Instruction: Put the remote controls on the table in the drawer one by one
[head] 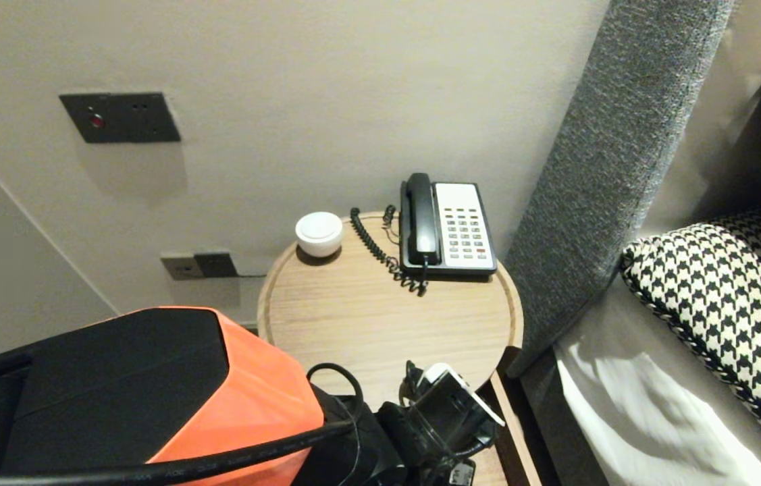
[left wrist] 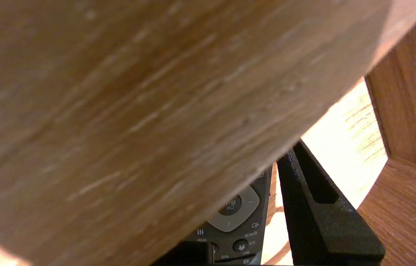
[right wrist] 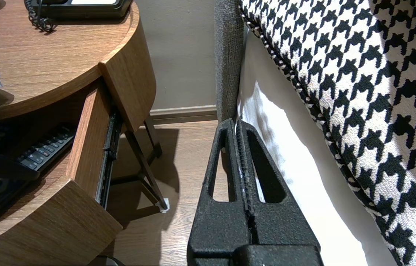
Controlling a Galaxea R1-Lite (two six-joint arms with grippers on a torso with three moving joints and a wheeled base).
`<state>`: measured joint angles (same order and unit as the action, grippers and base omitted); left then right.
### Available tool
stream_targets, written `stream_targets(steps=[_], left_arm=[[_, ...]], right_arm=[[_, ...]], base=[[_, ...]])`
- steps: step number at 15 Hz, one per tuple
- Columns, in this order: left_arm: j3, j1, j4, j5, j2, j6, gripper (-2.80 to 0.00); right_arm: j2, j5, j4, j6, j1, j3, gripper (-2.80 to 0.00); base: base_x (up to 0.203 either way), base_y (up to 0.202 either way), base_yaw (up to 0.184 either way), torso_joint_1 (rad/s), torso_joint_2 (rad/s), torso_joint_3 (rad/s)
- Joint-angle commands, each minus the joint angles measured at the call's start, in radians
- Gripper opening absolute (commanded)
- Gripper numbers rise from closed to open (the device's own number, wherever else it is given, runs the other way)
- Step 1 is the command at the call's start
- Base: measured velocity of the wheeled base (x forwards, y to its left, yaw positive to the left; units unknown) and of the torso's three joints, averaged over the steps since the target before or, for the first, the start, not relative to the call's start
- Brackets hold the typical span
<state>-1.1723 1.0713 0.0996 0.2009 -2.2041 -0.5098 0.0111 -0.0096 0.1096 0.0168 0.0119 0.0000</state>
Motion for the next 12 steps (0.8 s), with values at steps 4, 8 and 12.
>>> stream_targets(steps=[4,8,12], left_arm=[[0.001,-0.001,0.005,0.006,0.001,-0.006,0.0],[0.009,0.001,0.007,0.015,0.012,-0.009,0.0],[0.043,0.008,0.018,0.027,0.06,-0.012,0.0]], right_arm=[[0.0,0.0,0.001,0.0,0.0,0.04,-2.8],[0.0,0.0,0.001,0.0,0.0,0.04,-2.8],[0.0,-0.001,0.001,0.0,0.0,0.04,-2.8]], base=[[0.0,0.0,0.0,0.0,0.0,0.0],[0.0,0.0,0.0,0.0,0.0,0.0],[0.0,0.0,0.0,0.0,0.0,0.0]])
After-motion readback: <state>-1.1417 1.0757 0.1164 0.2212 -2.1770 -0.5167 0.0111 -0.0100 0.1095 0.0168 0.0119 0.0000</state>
